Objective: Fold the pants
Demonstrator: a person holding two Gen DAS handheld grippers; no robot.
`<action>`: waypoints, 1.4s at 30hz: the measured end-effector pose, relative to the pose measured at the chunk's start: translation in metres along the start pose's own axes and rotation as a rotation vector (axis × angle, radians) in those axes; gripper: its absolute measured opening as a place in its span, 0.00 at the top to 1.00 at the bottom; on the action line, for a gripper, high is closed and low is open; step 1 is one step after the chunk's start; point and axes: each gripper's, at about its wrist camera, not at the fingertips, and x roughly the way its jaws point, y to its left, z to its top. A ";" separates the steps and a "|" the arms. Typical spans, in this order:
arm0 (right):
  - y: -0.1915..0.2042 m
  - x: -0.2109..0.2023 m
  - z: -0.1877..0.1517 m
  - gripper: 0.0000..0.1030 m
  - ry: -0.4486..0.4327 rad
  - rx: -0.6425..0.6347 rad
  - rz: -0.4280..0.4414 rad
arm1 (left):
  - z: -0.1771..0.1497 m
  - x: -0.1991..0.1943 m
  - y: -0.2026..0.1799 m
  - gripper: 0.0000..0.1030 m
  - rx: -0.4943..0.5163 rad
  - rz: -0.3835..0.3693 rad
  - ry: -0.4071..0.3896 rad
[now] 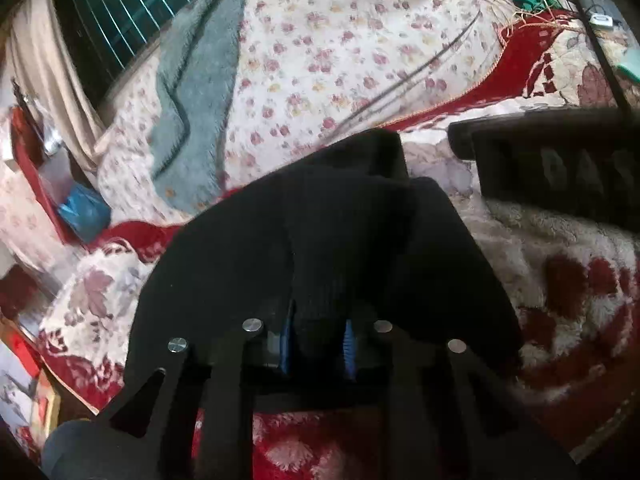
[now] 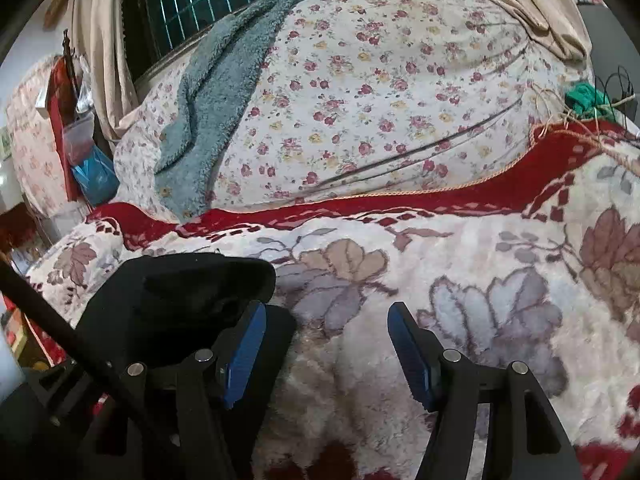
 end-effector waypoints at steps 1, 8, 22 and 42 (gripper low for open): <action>-0.001 0.000 0.003 0.43 0.005 -0.005 -0.013 | -0.001 0.000 -0.005 0.82 0.022 0.012 -0.002; 0.012 0.007 0.073 0.44 0.134 -0.167 0.210 | -0.010 -0.001 -0.027 0.82 0.126 0.090 -0.051; 0.086 0.070 0.030 0.40 0.528 -0.700 0.260 | -0.039 -0.012 -0.069 0.82 0.480 0.341 -0.178; 0.073 0.067 0.011 0.36 0.431 -0.526 0.382 | -0.042 -0.090 0.029 0.69 0.297 -0.138 -0.160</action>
